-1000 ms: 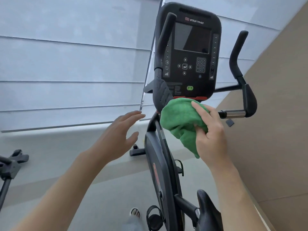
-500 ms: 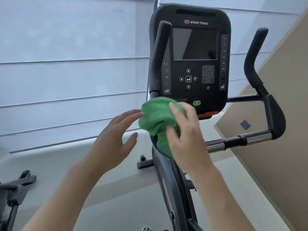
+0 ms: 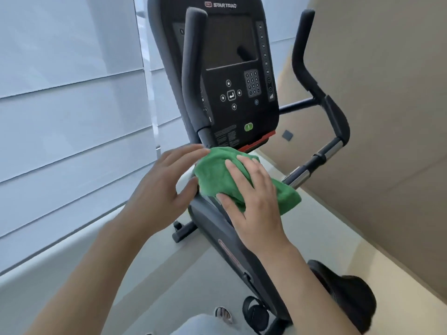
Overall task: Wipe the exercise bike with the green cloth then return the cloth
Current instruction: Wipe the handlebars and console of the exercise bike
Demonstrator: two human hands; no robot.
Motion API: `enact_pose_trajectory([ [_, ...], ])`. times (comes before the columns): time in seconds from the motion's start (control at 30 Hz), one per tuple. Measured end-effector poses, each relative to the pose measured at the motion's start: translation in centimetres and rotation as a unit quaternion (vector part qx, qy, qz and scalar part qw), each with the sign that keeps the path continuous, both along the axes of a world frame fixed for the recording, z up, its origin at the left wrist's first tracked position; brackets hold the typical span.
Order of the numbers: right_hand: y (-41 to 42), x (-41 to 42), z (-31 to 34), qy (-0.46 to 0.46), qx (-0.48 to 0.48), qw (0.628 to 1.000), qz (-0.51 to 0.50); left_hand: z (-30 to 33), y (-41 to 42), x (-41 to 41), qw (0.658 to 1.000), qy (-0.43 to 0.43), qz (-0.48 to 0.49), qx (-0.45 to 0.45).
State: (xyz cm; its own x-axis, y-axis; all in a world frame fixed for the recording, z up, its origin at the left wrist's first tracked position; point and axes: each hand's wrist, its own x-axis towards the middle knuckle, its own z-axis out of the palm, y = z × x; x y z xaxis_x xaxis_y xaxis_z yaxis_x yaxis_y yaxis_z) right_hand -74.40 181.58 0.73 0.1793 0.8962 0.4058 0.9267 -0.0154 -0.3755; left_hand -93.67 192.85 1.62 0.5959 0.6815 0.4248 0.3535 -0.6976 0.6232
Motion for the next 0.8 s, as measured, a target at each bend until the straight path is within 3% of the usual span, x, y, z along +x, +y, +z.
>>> enact_pose_trajectory([
  [0.3,-1.6,-2.9,-1.0,0.003,0.014,0.997,-0.079,0.0,1.2,-0.6,0.998,0.011,-0.063,-0.021],
  [0.57,5.9,-3.4,1.9,-0.038,0.023,0.994,-0.098,0.2,1.4,-4.0,0.999,-0.016,0.003,-0.045],
  [0.8,10.9,-2.8,4.0,0.014,0.001,0.998,-0.065,0.3,0.4,-3.4,0.997,-0.003,0.053,-0.047],
])
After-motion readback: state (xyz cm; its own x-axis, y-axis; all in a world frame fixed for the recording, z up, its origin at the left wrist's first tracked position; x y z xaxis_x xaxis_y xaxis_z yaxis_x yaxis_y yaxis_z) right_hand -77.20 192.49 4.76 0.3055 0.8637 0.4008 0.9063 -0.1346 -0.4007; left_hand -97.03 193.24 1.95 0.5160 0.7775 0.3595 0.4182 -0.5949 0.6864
